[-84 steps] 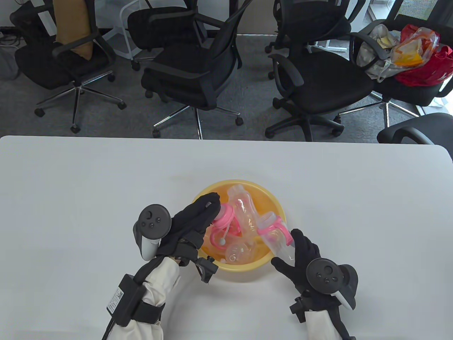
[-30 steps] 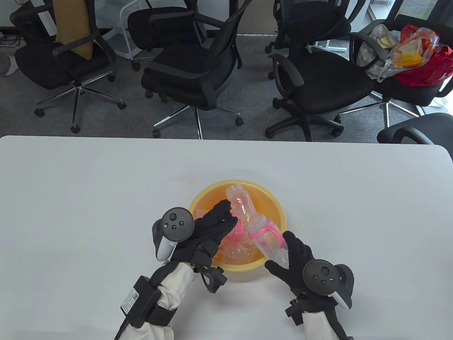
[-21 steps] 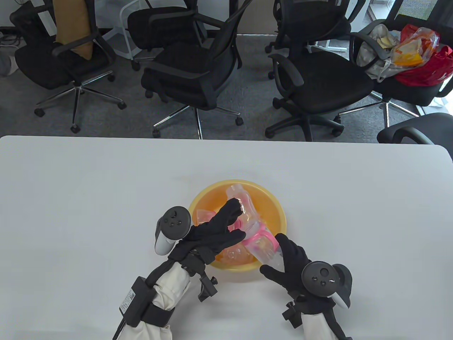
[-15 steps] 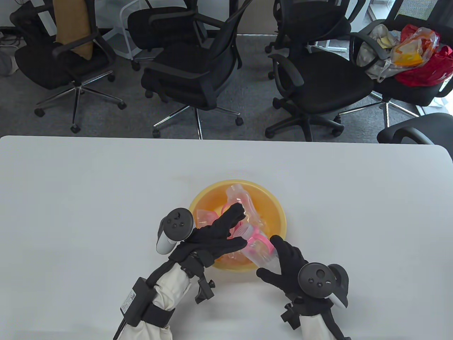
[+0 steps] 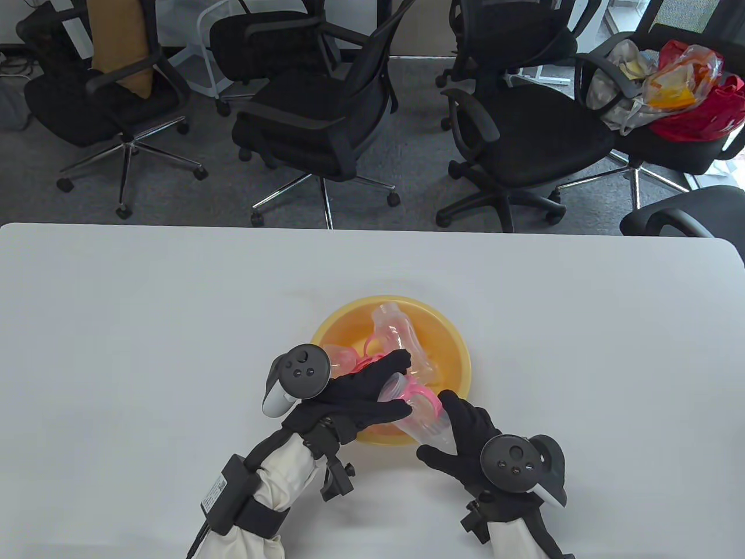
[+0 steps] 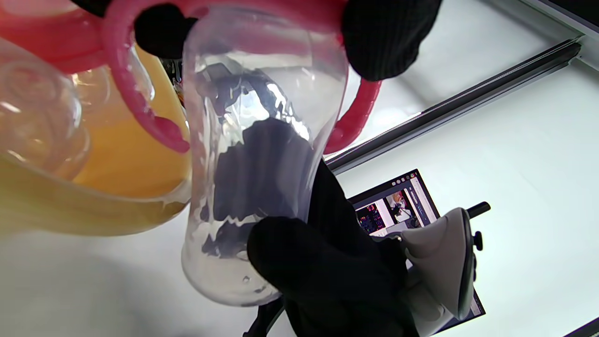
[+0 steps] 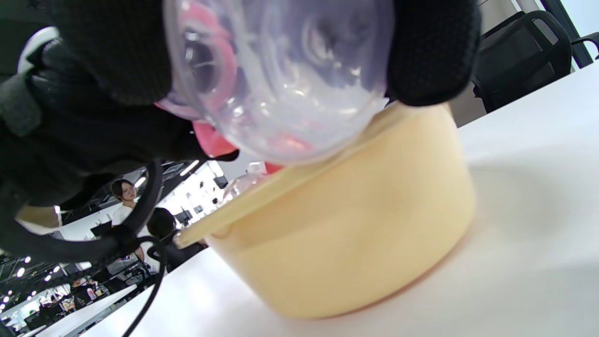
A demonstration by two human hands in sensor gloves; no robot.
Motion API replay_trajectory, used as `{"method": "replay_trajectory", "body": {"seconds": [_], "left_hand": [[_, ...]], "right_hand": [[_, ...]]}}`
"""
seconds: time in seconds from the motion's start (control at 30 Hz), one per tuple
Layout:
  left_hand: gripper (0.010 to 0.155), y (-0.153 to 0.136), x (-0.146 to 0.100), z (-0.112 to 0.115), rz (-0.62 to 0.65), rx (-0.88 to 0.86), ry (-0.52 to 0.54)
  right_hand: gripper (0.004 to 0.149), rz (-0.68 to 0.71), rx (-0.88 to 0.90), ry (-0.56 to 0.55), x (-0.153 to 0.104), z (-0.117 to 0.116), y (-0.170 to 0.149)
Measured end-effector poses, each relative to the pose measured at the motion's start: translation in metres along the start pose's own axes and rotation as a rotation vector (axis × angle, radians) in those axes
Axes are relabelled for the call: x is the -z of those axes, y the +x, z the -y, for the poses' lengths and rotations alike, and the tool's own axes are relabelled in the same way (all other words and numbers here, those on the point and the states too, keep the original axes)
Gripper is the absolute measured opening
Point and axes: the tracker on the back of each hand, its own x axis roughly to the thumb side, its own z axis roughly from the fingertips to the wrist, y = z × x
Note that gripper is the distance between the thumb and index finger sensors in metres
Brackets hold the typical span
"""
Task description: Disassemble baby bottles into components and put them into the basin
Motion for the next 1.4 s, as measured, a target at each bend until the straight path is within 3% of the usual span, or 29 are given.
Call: {"method": "replay_trajectory", "body": {"seconds": [0.13, 0.37, 0.6, 0.83, 1.1, 1.4], "left_hand": [[0.081, 0.005, -0.001, -0.007, -0.011, 0.008, 0.075], [0.077, 0.019, 0.003, -0.012, -0.039, -0.008, 0.095], [0.078, 0.018, -0.004, -0.034, -0.124, -0.065, 0.343], [0.082, 0.017, -0.005, -0.048, -0.315, 0.080, 0.466], [0.084, 0.002, 0.008, -0.047, -0.610, 0.196, 0.389], [0.085, -0.006, 0.025, -0.038, -0.792, 0.340, 0.331]], "right_hand": [[0.088, -0.009, 0.008, -0.011, -0.001, 0.003, -0.003], [0.088, -0.009, 0.048, -0.043, -0.002, 0.008, -0.005], [0.088, -0.069, 0.052, -0.088, -0.004, 0.014, -0.016], [0.088, -0.077, 0.061, -0.110, -0.006, 0.017, -0.017], [0.087, -0.094, 0.114, -0.156, -0.009, 0.024, -0.023], [0.087, -0.104, 0.130, -0.166, -0.010, 0.026, -0.026]]}}
